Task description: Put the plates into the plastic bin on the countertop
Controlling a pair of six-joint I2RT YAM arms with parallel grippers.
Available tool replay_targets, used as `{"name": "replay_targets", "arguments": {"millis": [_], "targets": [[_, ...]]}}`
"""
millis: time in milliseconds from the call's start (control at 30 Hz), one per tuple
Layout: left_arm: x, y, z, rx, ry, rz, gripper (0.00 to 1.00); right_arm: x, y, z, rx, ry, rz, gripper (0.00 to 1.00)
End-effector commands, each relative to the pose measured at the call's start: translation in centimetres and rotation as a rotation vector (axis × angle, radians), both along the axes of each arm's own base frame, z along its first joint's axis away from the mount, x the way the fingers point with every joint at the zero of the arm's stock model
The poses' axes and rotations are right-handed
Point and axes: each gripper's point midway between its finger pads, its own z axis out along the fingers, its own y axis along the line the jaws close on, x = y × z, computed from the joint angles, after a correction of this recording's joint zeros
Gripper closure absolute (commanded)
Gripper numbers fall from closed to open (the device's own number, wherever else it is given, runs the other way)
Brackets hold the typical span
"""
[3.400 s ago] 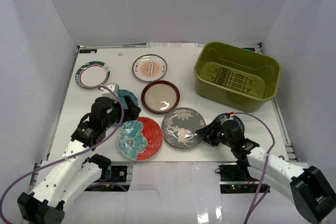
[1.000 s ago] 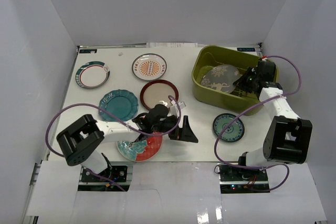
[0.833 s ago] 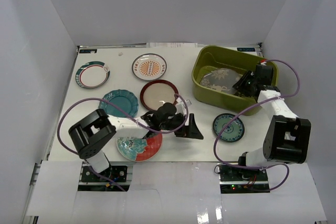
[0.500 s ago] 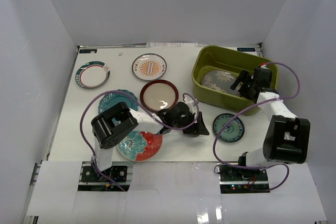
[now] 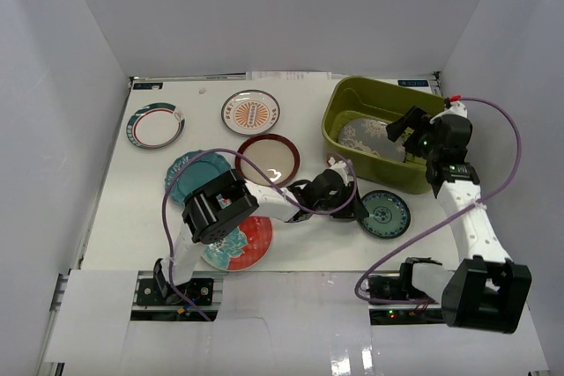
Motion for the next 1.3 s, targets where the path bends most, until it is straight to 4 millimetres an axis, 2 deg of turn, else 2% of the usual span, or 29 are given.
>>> {"name": "replay_targets", "arguments": {"millis": [0, 33, 100, 167, 200, 300, 333, 400, 433, 500, 533, 567, 633, 667, 700, 733, 767, 800, 900, 933, 1000, 1033, 1067, 1100, 1133, 1167, 1200, 1233, 1267], "targets": [[0.6, 1.5, -4.2, 0.150, -0.002, 0.064, 0.50, -1.6, 1.8, 1.9, 0.069, -0.089, 0.055, 0.01], [0.9, 1.3, -4.2, 0.154, -0.006, 0.070, 0.52, -2.0, 2.1, 2.0, 0.075, -0.096, 0.065, 0.00], [1.0, 1.3, -5.0, 0.174, -0.004, 0.074, 0.67, -3.1, 2.7, 2.5, 0.085, -0.116, 0.089, 0.04], [0.9, 1.6, -5.3, 0.190, -0.008, 0.077, 0.85, -3.7, 2.9, 3.0, 0.086, -0.130, 0.101, 0.05], [1.0, 1.8, -5.1, 0.193, -0.013, 0.084, 1.00, -4.3, 3.0, 3.6, 0.080, -0.145, 0.108, 0.05], [0.4, 3.0, -5.0, 0.213, -0.017, 0.075, 1.00, -5.5, 3.5, 4.8, 0.076, -0.174, 0.136, 0.08], [-0.2, 3.0, -3.6, 0.188, -0.013, 0.050, 1.00, -5.8, 3.6, 5.0, 0.076, -0.176, 0.142, 0.09], [-1.5, 4.3, -3.2, 0.184, -0.004, 0.018, 1.00, -6.5, 3.9, 6.0, 0.078, -0.197, 0.162, 0.10], [-1.9, 4.1, -0.5, 0.120, -0.018, -0.005, 1.00, -6.8, 4.1, 6.5, 0.082, -0.209, 0.169, 0.10], [-3.1, 5.4, 0.9, 0.090, -0.028, -0.028, 1.00, -7.4, 4.5, 8.6, 0.090, -0.264, 0.190, 0.13], [-3.4, 5.6, 4.1, 0.026, -0.057, -0.040, 1.00, -7.6, 4.8, 9.6, 0.106, -0.288, 0.197, 0.16], [-3.7, 6.1, 5.3, 0.008, -0.072, -0.043, 1.00, -7.9, 5.4, 10.9, 0.124, -0.318, 0.232, 0.19], [-4.3, 7.6, 6.9, 0.000, -0.099, -0.048, 1.00, -8.7, 6.3, 14.9, 0.144, -0.422, 0.283, 0.31], [-4.1, 8.1, 10.1, -0.046, -0.146, -0.026, 1.00, -9.2, 7.0, 16.3, 0.167, -0.448, 0.321, 0.37], [-4.1, 8.8, 10.7, -0.036, -0.157, -0.018, 1.00, -9.6, 7.2, 17.5, 0.169, -0.473, 0.333, 0.52], [-3.8, 9.3, 11.9, -0.046, -0.181, -0.006, 1.00, -9.9, 7.3, 18.7, 0.164, -0.498, 0.342, 0.61], [-3.4, 10.0, 14.6, -0.089, -0.218, 0.019, 1.00, -10.5, 7.3, 20.7, 0.150, -0.539, 0.346, 0.68], [-3.2, 10.5, 15.3, -0.088, -0.224, 0.031, 1.00, -10.9, 7.2, 21.6, 0.140, -0.558, 0.344, 0.77], [-0.5, 12.3, 19.4, -0.119, -0.280, 0.110, 1.00, -12.0, 6.9, 23.8, 0.118, -0.608, 0.328, 0.82], [1.5, 13.0, 21.4, -0.132, -0.325, 0.150, 1.00, -12.3, 6.8, 24.2, 0.111, -0.620, 0.319, 0.83], [3.7, 13.7, 22.8, -0.123, -0.344, 0.188, 1.00, -12.3, 6.4, 24.0, 0.093, -0.620, 0.292, 0.83], [5.9, 14.2, 22.5, -0.104, -0.342, 0.222, 1.00, -12.2, 6.1, 23.8, 0.087, -0.616, 0.277, 0.83], [7.4, 14.0, 25.0, -0.129, -0.391, 0.237, 1.00, -12.0, 5.5, 23.6, 0.073, -0.616, 0.240, 0.83], [8.9, 14.1, 25.4, -0.116, -0.402, 0.261, 1.00, -12.3, 5.3, 23.4, 0.064, -0.610, 0.226, 0.83], [10.4, 13.1, 24.0, -0.074, -0.396, 0.262, 1.00, -12.3, 5.0, 23.4, 0.042, -0.614, 0.213, 0.83], [11.8, 12.3, 26.9, -0.093, -0.466, 0.268, 1.00, -12.4, 4.9, 23.4, 0.033, -0.616, 0.210, 0.83], [12.9, 11.8, 26.6, -0.058, -0.470, 0.276, 1.00, -12.6, 5.0, 23.4, 0.026, -0.616, 0.213, 0.83], [14.5, 10.5, 24.5, -0.010, -0.449, 0.272, 1.00, -12.6, 5.0, 23.3, 0.012, -0.618, 0.215, 0.83], [15.4, 9.8, 24.6, -0.005, -0.458, 0.270, 1.00, -12.6, 5.0, 23.1, 0.010, -0.612, 0.217, 0.83]]}}
